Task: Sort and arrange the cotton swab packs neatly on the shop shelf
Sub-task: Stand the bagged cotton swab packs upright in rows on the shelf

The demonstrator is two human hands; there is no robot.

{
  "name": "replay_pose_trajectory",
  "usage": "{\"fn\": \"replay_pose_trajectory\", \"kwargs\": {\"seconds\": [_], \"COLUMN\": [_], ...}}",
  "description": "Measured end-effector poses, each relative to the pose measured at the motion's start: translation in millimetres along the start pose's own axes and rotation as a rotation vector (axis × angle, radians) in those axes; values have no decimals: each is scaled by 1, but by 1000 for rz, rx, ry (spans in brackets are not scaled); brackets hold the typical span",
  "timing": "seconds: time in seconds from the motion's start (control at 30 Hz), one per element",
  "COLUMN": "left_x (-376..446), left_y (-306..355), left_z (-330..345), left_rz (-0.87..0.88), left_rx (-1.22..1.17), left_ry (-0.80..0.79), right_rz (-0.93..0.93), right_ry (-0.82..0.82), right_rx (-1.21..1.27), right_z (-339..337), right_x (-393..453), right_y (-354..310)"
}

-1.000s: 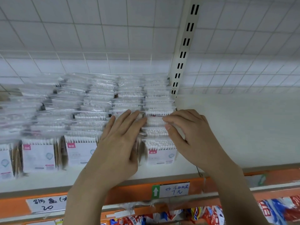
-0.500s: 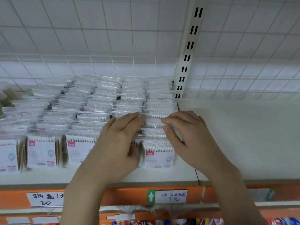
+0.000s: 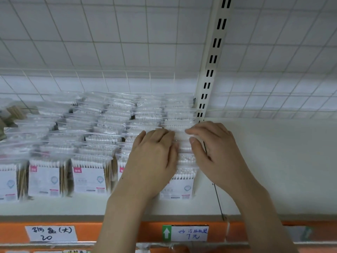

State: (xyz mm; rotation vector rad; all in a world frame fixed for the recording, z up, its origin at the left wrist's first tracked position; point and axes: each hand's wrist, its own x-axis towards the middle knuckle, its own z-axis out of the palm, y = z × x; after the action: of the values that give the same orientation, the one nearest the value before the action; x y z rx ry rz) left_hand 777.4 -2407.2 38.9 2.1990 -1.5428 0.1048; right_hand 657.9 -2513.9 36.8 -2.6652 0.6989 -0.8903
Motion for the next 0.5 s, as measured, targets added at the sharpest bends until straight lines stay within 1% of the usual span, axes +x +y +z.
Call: {"fn": "replay_pose_trajectory", "kwargs": {"seconds": [0.07,0.17,0.37,0.43,0.5], "left_x": [-1,0,3,3,5], "left_y": [1,3,4,3,2], "left_z": [0,-1,1,2,3], "left_rz": [-3,-36,-28,-20,-26], "left_rx": [2,43,41,33,32], "left_ry": [30,16,80,76,34], "right_rz": [33,56,47,51,45], "right_ry": [-18,-66,0,-42,-90], "right_rx": [-36,-13,-27,-37,-27], "right_z": [2,6,8,8,10], "right_x": [5,9,22,27,29], "right_y": [3,7,14,15,16]}}
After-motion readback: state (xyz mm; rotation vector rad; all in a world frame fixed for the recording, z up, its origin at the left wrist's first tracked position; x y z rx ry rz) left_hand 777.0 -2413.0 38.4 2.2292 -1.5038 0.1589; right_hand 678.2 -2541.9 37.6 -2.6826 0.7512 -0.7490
